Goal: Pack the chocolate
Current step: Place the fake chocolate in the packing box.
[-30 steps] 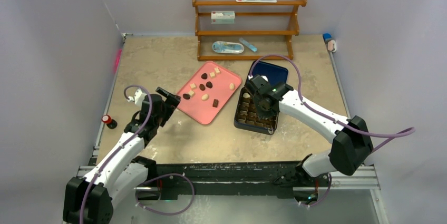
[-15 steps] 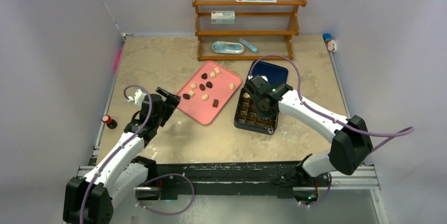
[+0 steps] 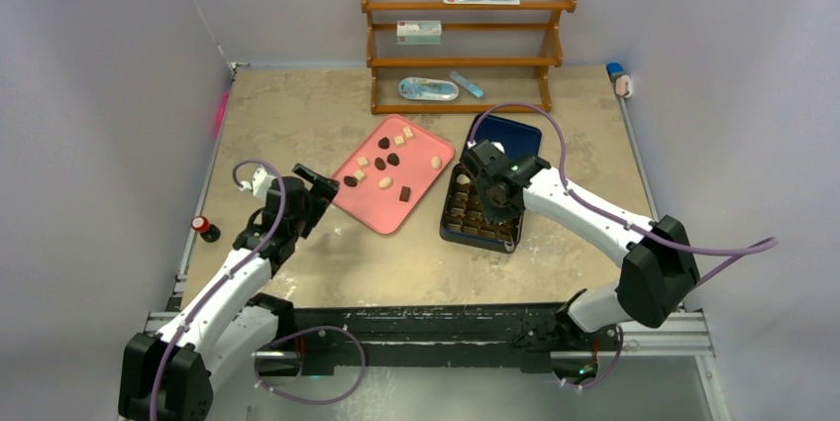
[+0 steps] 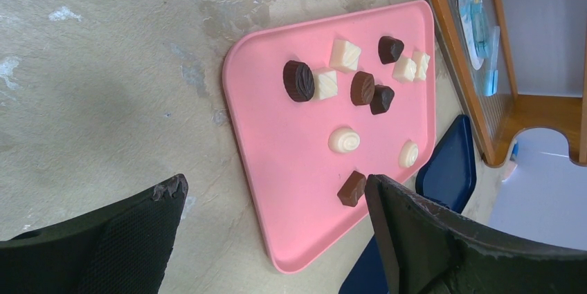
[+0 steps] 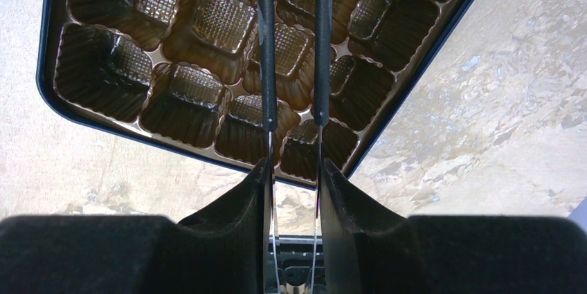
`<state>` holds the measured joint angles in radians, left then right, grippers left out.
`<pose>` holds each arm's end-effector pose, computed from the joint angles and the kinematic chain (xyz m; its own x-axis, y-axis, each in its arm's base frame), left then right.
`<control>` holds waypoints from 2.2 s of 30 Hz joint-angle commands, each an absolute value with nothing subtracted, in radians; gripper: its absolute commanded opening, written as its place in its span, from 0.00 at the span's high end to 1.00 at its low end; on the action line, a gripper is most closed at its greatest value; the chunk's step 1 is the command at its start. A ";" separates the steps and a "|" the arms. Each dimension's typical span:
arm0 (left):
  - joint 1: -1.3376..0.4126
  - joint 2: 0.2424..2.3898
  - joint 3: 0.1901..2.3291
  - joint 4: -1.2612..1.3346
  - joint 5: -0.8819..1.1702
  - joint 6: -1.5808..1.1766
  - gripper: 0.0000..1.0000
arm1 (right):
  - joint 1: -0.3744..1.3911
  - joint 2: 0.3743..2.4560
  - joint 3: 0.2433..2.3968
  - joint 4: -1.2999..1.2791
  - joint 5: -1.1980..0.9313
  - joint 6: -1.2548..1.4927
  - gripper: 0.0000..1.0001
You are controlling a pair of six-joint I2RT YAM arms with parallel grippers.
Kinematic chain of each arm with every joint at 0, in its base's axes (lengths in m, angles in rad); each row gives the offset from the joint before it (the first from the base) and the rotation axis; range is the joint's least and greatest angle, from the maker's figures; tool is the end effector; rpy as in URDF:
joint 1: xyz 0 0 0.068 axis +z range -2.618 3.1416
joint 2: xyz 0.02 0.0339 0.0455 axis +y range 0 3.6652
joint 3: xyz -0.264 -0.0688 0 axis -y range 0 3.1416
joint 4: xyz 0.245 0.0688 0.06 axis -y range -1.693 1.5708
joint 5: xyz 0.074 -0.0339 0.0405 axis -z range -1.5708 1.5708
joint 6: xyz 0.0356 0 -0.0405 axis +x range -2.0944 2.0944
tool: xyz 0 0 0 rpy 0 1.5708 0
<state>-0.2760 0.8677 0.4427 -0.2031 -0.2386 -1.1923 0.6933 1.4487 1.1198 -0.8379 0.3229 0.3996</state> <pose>0.1804 -0.0423 0.2047 -0.2840 -0.8580 -0.4280 -0.4955 0.5135 -0.7006 0.2237 0.1712 0.2541 -0.8500 -0.2266 -0.4756 -0.1948 0.9740 -0.1159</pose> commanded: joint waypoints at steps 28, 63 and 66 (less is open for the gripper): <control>-0.268 0.899 0.442 -0.148 -0.229 -1.199 0.00 | 0.724 1.605 1.424 -0.832 0.278 0.329 0.74; -0.264 0.940 0.407 -0.087 -0.219 -1.215 0.00 | 0.727 2.177 1.978 -0.859 0.150 0.245 0.65; -0.264 0.944 0.405 -0.081 -0.215 -1.216 0.00 | 0.724 2.196 1.998 -0.863 0.148 0.245 0.64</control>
<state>-0.2749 0.9367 0.4129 -0.1219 -0.2264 -1.1957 0.7265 2.1941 1.9362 -0.8345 0.1600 0.2638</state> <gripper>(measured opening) 0.998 0.355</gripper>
